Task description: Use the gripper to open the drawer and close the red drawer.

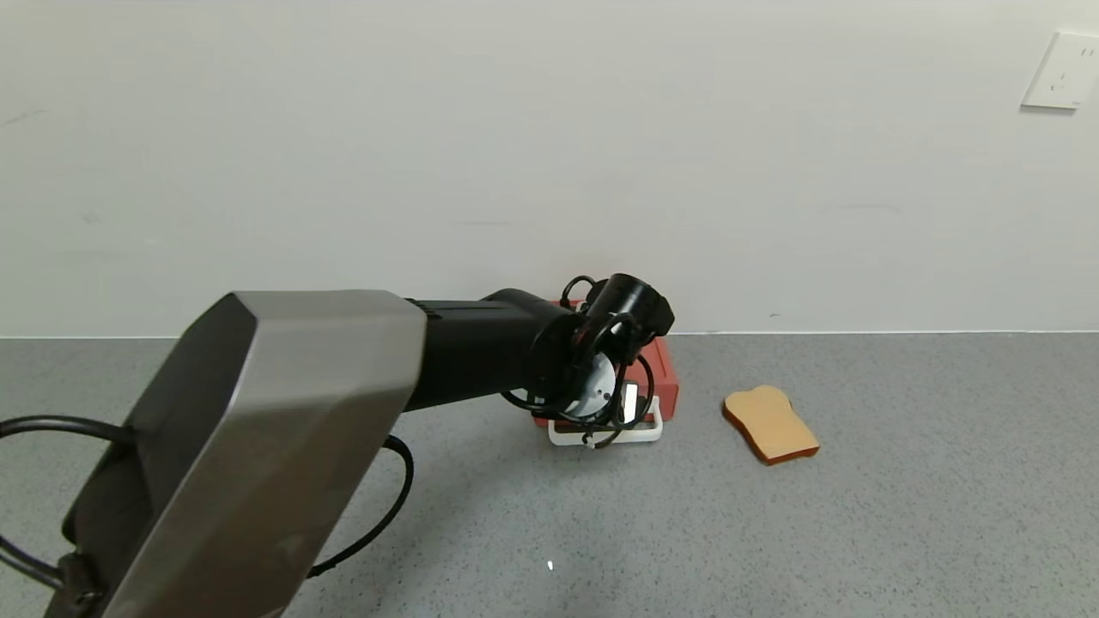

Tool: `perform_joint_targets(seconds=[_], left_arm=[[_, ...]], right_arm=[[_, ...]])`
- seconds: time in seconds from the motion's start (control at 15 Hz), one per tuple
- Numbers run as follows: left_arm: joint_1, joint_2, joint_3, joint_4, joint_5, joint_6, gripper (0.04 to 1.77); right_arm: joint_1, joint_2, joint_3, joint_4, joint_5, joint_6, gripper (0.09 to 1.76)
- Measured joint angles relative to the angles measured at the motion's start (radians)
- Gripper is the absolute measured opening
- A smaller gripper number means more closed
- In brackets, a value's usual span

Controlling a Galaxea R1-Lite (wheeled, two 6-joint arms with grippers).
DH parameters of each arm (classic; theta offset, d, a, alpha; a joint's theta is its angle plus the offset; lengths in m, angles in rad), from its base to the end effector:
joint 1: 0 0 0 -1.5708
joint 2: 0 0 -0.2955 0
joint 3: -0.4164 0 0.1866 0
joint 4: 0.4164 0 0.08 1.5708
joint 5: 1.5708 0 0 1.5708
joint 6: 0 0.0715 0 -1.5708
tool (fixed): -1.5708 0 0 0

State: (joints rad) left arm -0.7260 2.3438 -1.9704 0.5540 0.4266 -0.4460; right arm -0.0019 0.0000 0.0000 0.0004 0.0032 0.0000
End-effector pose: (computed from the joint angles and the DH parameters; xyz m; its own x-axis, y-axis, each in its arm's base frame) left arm 0.3785 -0.2964 0.1035 0.6831 -0.0531 -0.7284 0.1197 0.9920 0.0399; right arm 0.0267 0.0002 0.0754 1.0000 0.0013 -0.0004 -0.0013 1.0000 0.0000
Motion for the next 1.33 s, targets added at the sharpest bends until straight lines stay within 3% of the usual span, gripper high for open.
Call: perform_joint_targets(seconds=[0.2,0.6,1.0,1.33], left_arm=[[-0.012,-0.093,0.021,0.116,-0.015,-0.025,1.72],[0.004,-0.374,0.216,0.136,-0.024,-0.016,1.72],[0.08,-0.787,0.551,0.031,-0.087,0.106,1.72],[0.098,-1.178,0.827,-0.005,-0.101,0.149,1.72]], right_arm=[[-0.001,0.0,0.0,0.001,0.0,0.0,1.71],[0.0,0.0,-0.001,0.001,0.0,0.0,1.71],[0.0,0.0,-0.002,0.001,0.0,0.0,1.71],[-0.001,0.0,-0.002,0.001,0.0,0.0,1.71]])
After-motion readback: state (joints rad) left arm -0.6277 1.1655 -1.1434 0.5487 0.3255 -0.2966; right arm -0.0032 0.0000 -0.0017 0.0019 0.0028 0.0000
